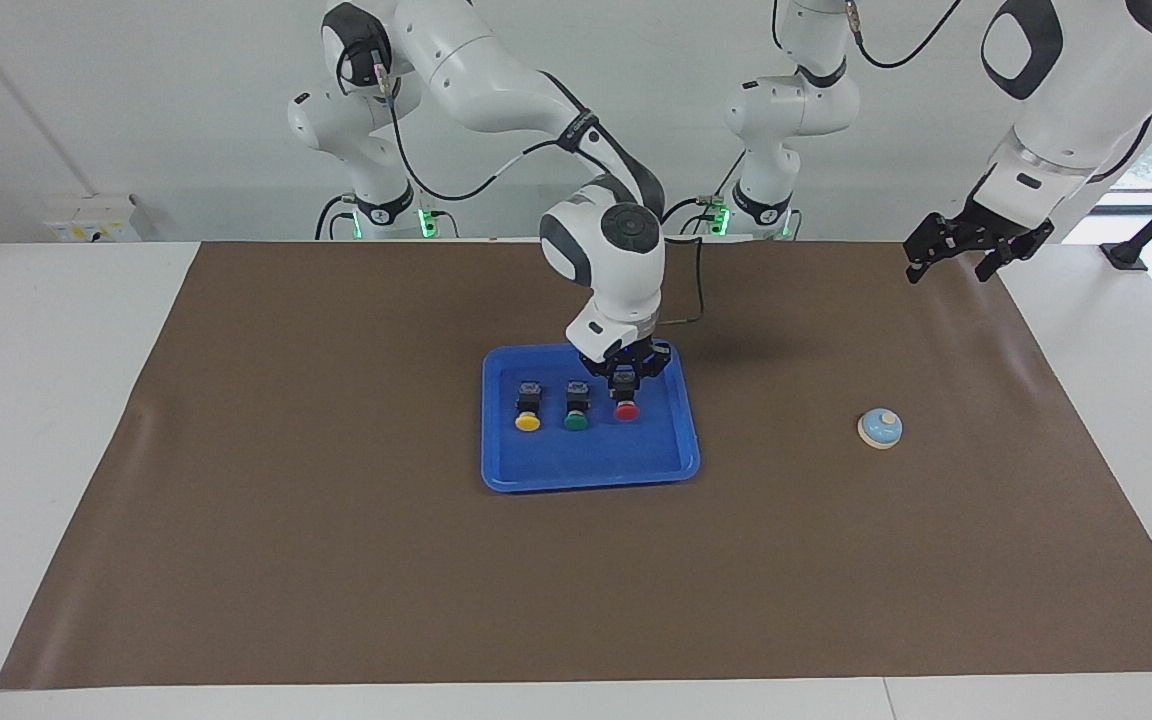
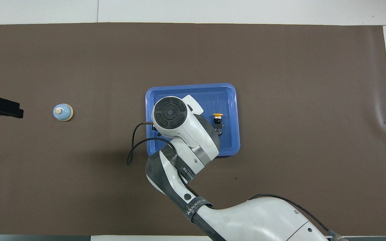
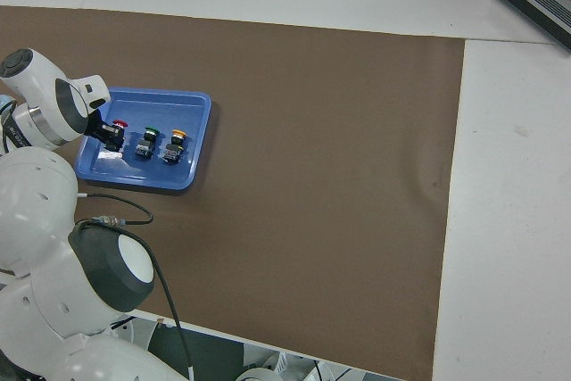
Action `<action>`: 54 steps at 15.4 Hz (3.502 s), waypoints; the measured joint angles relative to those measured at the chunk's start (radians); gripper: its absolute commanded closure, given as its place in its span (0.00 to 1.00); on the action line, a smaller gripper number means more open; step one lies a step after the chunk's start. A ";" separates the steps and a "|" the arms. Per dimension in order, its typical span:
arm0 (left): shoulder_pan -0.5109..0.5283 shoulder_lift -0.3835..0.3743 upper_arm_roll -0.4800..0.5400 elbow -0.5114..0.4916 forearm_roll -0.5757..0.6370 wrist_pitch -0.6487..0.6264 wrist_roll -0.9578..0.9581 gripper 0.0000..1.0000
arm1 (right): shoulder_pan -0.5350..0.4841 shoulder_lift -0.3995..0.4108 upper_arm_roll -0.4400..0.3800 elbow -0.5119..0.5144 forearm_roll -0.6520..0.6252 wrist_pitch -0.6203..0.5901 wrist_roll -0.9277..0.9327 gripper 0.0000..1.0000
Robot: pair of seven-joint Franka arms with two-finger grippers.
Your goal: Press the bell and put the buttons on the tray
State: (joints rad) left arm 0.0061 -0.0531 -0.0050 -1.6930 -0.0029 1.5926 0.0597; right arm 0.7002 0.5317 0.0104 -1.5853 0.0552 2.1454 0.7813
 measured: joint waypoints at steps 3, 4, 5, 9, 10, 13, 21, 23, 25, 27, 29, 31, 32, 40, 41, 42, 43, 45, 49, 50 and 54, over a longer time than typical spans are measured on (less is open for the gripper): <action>0.000 0.000 0.000 0.000 0.000 0.000 0.000 0.00 | 0.000 0.000 -0.001 -0.038 0.000 0.042 0.005 0.56; 0.000 0.000 0.000 0.000 0.000 0.000 0.000 0.00 | 0.000 0.000 -0.001 -0.051 0.000 0.056 0.005 0.35; 0.000 0.000 0.000 0.000 0.000 0.000 0.000 0.00 | 0.000 0.000 -0.001 -0.059 0.000 0.063 0.005 0.00; 0.000 0.000 0.000 0.000 0.000 0.000 0.000 0.00 | 0.000 -0.005 -0.001 -0.044 0.000 0.021 0.006 0.00; 0.000 0.000 0.000 0.000 0.000 0.000 0.000 0.00 | 0.000 -0.009 -0.001 -0.021 -0.001 -0.021 0.006 0.00; 0.000 0.000 0.000 0.000 0.000 0.000 0.000 0.00 | -0.011 -0.055 -0.019 0.052 -0.004 -0.127 0.005 0.00; 0.000 0.000 0.000 0.000 0.000 0.000 0.000 0.00 | -0.268 -0.354 -0.035 0.048 -0.017 -0.396 -0.328 0.00; 0.000 0.000 0.000 0.000 0.000 0.000 0.000 0.00 | -0.349 -0.415 -0.036 0.011 -0.020 -0.420 -0.443 0.00; 0.000 0.000 0.000 0.000 0.000 0.000 0.000 0.00 | -0.422 -0.476 -0.038 -0.044 -0.022 -0.423 -0.525 0.00; 0.000 0.000 0.000 0.000 0.000 0.000 0.000 0.00 | -0.482 -0.530 -0.038 -0.094 -0.023 -0.439 -0.594 0.00; 0.000 0.000 0.000 0.000 0.000 0.000 0.000 0.00 | -0.527 -0.573 -0.038 -0.129 -0.023 -0.456 -0.641 0.00; 0.000 0.000 0.000 0.000 0.000 0.000 0.000 0.00 | -0.564 -0.603 -0.037 -0.153 -0.025 -0.463 -0.686 0.00; 0.000 0.000 0.000 0.000 0.000 0.000 0.000 0.00 | -0.579 -0.609 -0.037 -0.159 -0.030 -0.468 -0.705 0.00; 0.000 0.000 0.000 0.000 0.000 0.000 0.000 0.00 | -0.676 -0.613 -0.036 -0.138 -0.049 -0.492 -0.721 0.00; 0.000 0.000 0.000 0.000 0.000 0.000 0.000 0.00 | -0.678 -0.613 -0.036 -0.125 -0.049 -0.513 -0.721 0.00; 0.000 0.000 0.000 0.000 0.000 0.000 0.000 0.00 | -0.678 -0.612 -0.035 -0.114 -0.049 -0.534 -0.721 0.00; 0.000 0.000 0.000 0.000 0.000 0.000 0.000 0.00 | -0.678 -0.612 -0.035 -0.108 -0.049 -0.549 -0.721 0.00; 0.000 0.000 0.000 0.000 0.000 0.000 0.000 0.00 | -0.678 -0.610 -0.032 -0.102 -0.049 -0.584 -0.721 0.00; -0.001 0.000 -0.002 0.000 0.000 0.000 -0.002 0.27 | -0.678 -0.608 -0.031 -0.102 -0.049 -0.603 -0.721 0.00; -0.001 0.000 -0.003 -0.001 0.000 0.000 -0.005 0.64 | -0.678 -0.608 -0.031 -0.102 -0.049 -0.603 -0.721 0.00; 0.000 0.000 0.000 -0.014 0.000 0.034 -0.014 1.00 | -0.678 -0.607 -0.031 -0.102 -0.049 -0.610 -0.721 0.00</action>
State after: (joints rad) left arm 0.0063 -0.0531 -0.0050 -1.7069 -0.0029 1.6261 0.0452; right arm 0.0222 -0.0754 -0.0206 -1.6871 0.0061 1.5353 0.0605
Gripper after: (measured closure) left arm 0.432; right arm 0.000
